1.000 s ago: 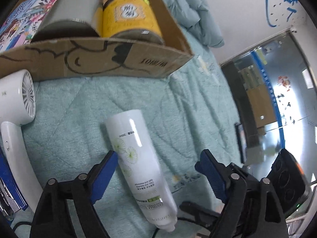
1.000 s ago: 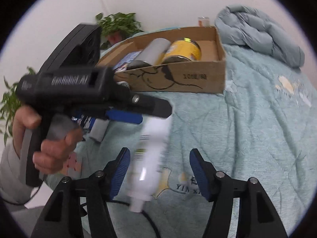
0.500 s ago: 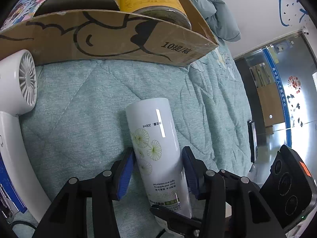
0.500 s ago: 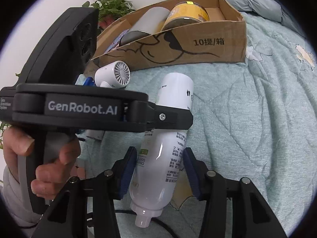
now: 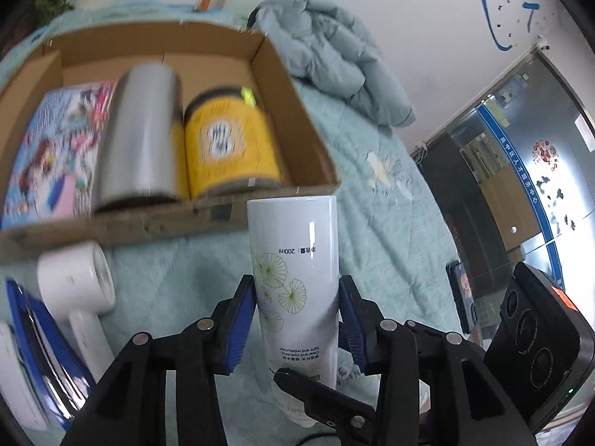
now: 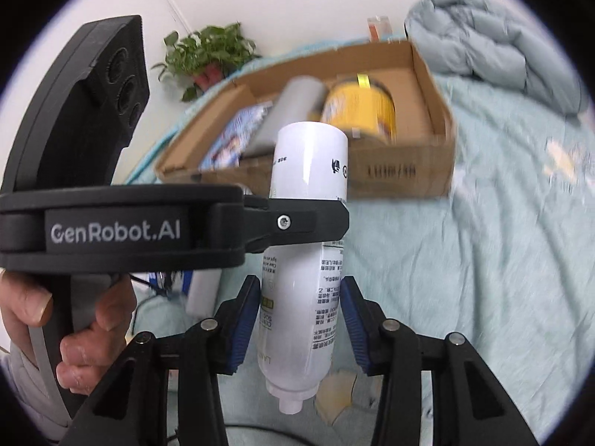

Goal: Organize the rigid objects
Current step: 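Lift the white spray bottle upright with both grippers over the box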

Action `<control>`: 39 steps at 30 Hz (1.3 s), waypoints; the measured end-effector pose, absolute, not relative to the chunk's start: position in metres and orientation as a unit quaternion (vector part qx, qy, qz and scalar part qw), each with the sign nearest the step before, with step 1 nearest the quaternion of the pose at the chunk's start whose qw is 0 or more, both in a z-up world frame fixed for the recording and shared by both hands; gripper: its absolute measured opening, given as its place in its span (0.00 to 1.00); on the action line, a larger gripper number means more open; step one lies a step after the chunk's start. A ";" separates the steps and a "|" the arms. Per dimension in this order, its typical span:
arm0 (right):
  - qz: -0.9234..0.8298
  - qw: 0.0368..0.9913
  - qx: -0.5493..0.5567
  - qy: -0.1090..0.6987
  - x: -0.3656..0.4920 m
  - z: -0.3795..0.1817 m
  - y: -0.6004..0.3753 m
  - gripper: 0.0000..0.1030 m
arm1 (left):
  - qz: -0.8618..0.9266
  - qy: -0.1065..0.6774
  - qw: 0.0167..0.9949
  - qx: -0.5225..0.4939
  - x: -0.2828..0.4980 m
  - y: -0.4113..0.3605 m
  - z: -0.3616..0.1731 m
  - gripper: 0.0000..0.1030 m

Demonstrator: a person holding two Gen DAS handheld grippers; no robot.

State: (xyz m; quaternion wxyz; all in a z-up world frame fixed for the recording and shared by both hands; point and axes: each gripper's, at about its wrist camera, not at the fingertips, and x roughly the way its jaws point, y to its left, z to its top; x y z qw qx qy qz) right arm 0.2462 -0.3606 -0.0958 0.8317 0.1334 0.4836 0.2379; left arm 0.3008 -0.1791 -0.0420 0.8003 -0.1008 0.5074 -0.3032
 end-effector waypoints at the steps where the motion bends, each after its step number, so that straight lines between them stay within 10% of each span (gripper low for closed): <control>1: 0.238 0.835 0.132 0.478 0.251 -0.090 -0.360 0.42 | -0.304 0.502 0.804 -0.097 0.304 -0.180 -0.035 0.41; 18: 0.223 0.875 0.105 0.418 0.355 -0.023 -0.392 0.42 | -0.330 0.434 0.837 -0.040 0.408 -0.225 0.080 0.40; 39: 0.205 0.856 0.066 0.470 0.421 -0.075 -0.403 0.42 | -0.320 0.500 0.800 -0.086 0.499 -0.258 -0.001 0.40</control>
